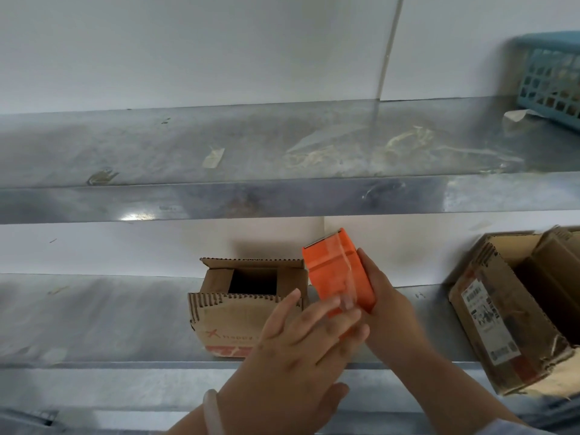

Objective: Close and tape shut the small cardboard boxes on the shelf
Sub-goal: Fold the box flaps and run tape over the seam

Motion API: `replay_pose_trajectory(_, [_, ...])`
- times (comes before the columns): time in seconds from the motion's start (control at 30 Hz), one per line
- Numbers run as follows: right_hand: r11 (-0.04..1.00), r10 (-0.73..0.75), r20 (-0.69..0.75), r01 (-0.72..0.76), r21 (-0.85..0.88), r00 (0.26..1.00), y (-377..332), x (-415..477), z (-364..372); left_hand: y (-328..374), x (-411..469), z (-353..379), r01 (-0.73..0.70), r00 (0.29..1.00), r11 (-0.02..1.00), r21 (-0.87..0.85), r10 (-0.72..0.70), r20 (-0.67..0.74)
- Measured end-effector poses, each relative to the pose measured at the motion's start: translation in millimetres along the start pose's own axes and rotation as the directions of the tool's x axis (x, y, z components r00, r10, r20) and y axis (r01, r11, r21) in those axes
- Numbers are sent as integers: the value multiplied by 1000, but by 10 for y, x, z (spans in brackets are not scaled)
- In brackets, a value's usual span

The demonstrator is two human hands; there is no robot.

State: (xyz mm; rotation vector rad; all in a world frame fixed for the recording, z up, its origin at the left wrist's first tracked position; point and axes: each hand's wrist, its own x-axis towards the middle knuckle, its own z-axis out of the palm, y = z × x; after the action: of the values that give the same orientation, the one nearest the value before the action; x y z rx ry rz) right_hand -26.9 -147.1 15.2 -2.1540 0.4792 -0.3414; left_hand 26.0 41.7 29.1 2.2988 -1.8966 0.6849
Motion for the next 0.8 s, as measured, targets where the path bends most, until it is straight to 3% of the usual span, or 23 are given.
replay_pose_trajectory(0.3, [999, -41, -101, 40, -8, 994, 172, -61, 78, -632, -618, 208, 316, 947, 942, -108, -321, -27])
replay_pose_trajectory(0.47, [997, -60, -182, 67, 31, 981, 147, -104, 161, -952, -704, 275, 458, 868, 871, -178, -481, -123])
replay_pose_trajectory(0.7, [975, -218, -271, 194, -113, 938, 49, -203, 133, -1392, -622, 391, 534, 843, 824, -189, -503, 189])
replay_pose_trajectory(0.8, [954, -282, -271, 240, -178, 920, 14, -224, 107, -1460, -581, 407, 546, 835, 802, -242, -497, 234])
